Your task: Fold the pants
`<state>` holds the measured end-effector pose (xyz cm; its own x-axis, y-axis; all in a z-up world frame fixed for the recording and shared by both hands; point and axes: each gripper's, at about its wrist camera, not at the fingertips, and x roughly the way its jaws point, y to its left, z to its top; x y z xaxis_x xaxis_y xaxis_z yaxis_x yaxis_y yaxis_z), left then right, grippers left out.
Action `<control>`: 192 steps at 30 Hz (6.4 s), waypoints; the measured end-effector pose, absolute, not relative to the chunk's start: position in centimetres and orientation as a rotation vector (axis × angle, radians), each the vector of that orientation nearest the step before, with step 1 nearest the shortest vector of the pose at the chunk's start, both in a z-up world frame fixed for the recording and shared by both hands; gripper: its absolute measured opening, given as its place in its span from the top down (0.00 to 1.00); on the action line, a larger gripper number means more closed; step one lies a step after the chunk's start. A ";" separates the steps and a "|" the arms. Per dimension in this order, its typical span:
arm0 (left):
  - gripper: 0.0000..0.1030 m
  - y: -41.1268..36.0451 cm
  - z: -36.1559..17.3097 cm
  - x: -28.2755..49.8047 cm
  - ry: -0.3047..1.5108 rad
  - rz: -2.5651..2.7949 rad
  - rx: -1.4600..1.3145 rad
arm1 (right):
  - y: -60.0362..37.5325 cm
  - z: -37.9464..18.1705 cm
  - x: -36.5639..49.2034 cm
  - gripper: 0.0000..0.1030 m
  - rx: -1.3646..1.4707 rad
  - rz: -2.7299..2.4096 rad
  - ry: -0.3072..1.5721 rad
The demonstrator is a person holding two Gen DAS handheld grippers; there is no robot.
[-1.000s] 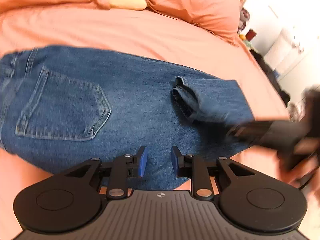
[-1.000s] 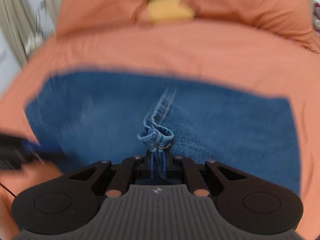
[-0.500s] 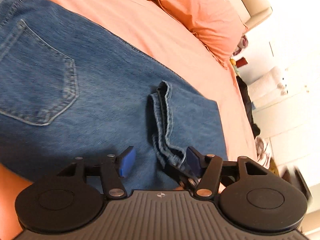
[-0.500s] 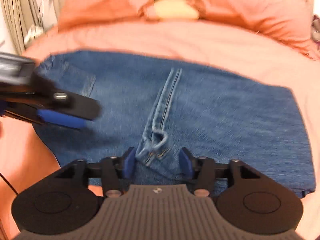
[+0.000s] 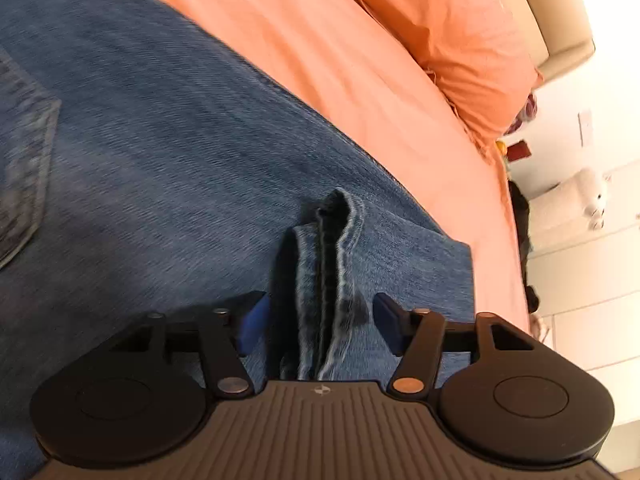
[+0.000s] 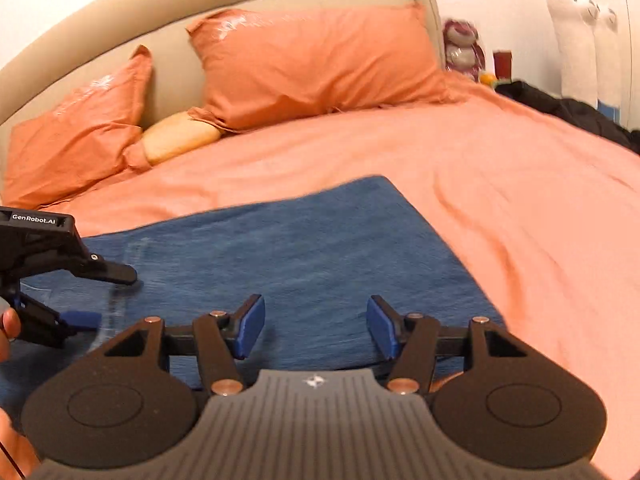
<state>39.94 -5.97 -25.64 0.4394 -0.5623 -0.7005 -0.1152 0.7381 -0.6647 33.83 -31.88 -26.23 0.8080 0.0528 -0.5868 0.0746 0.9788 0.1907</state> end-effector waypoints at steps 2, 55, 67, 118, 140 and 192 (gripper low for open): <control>0.65 -7.1 -25.5 40.5 1.101 -0.328 -0.670 | -33.1 -26.4 34.1 0.55 0.231 -0.010 0.628; 0.42 8.4 -16.5 27.4 0.854 0.112 -0.300 | -22.5 -24.9 33.1 0.77 0.027 0.338 0.527; 0.24 20.0 -19.6 24.8 0.762 0.342 -0.644 | -20.0 -28.7 35.3 0.78 -0.114 0.332 0.706; 0.82 -9.4 -1.9 35.3 0.505 0.100 -0.017 | -32.4 -24.1 35.5 0.32 0.357 0.352 0.731; 0.61 -25.3 -19.9 34.6 0.948 -0.396 0.209 | -43.3 -27.5 36.3 0.40 0.802 0.193 0.762; 0.36 3.4 -17.2 32.1 0.934 -0.198 -0.221 | -29.5 -19.6 49.4 0.85 0.090 0.327 1.295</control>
